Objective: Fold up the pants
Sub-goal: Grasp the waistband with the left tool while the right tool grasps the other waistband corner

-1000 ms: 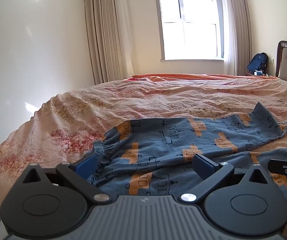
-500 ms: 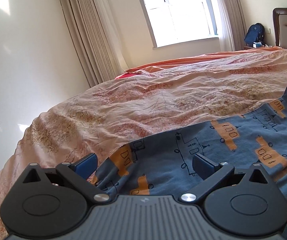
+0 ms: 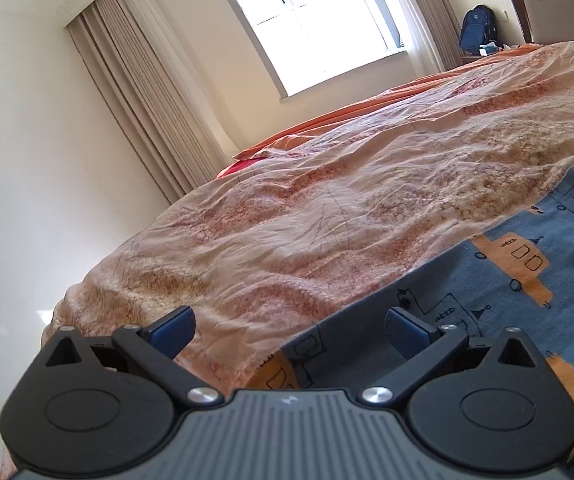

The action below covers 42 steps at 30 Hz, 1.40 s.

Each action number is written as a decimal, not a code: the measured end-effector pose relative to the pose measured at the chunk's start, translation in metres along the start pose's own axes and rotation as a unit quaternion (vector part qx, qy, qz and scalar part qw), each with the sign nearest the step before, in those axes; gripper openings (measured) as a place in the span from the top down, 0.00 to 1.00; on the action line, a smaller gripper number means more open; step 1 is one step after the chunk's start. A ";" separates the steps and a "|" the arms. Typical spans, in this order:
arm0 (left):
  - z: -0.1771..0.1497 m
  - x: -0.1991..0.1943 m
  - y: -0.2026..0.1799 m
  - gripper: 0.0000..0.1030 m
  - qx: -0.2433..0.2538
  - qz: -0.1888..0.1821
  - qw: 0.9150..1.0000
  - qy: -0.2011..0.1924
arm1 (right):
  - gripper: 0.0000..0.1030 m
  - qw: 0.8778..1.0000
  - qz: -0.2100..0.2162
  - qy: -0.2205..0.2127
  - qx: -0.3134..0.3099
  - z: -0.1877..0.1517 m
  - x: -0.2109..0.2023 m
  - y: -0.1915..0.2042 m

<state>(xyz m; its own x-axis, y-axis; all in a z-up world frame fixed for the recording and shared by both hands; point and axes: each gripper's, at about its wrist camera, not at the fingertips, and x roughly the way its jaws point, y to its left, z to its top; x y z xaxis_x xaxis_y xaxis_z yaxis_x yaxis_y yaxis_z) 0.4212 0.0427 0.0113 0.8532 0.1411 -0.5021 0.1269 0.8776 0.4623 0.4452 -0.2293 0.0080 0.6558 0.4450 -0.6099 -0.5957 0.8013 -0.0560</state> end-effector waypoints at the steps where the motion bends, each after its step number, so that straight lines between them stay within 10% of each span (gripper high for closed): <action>1: 0.000 0.003 0.004 0.00 0.002 -0.003 1.000 -0.002 | 0.00 1.000 0.014 0.004 -0.005 0.005 0.004 -0.003; 15: -0.010 0.048 0.040 0.04 0.033 -0.130 0.990 0.035 | 0.01 0.988 0.108 0.107 -0.033 0.038 0.099 -0.018; 21: -0.014 0.059 0.048 0.80 0.008 -0.175 0.982 0.075 | 0.16 0.987 0.111 0.115 -0.034 0.039 0.104 -0.027; 23: -0.016 0.058 0.051 0.88 -0.005 -0.180 0.980 0.084 | 0.21 0.986 0.110 0.119 -0.035 0.040 0.103 -0.028; 28: -0.016 0.042 0.051 0.99 -0.006 -0.163 0.984 0.072 | 0.28 0.984 0.099 0.143 -0.039 0.036 0.100 -0.033; 30: -0.014 0.032 0.047 1.00 0.003 -0.145 0.987 0.064 | 0.43 0.984 0.097 0.144 -0.034 0.034 0.100 -0.033; 32: -0.011 0.023 0.043 1.00 0.008 -0.130 0.990 0.058 | 0.78 0.984 0.095 0.143 -0.039 0.032 0.097 -0.029; 35: -0.005 0.007 0.040 1.00 0.021 -0.108 0.993 0.037 | 0.95 0.985 0.074 0.139 -0.075 0.036 0.089 -0.016; 42: 0.007 -0.001 0.055 1.00 0.009 -0.053 0.998 0.011 | 0.97 0.991 -0.020 0.036 -0.130 0.068 0.067 0.003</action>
<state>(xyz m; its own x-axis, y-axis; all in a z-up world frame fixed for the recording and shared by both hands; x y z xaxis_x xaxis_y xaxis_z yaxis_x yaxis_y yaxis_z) 0.4304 0.0878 0.0424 0.8236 0.0570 -0.5643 0.2254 0.8801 0.4179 0.5193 -0.1701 0.0207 0.6514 0.3777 -0.6581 -0.6760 0.6827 -0.2773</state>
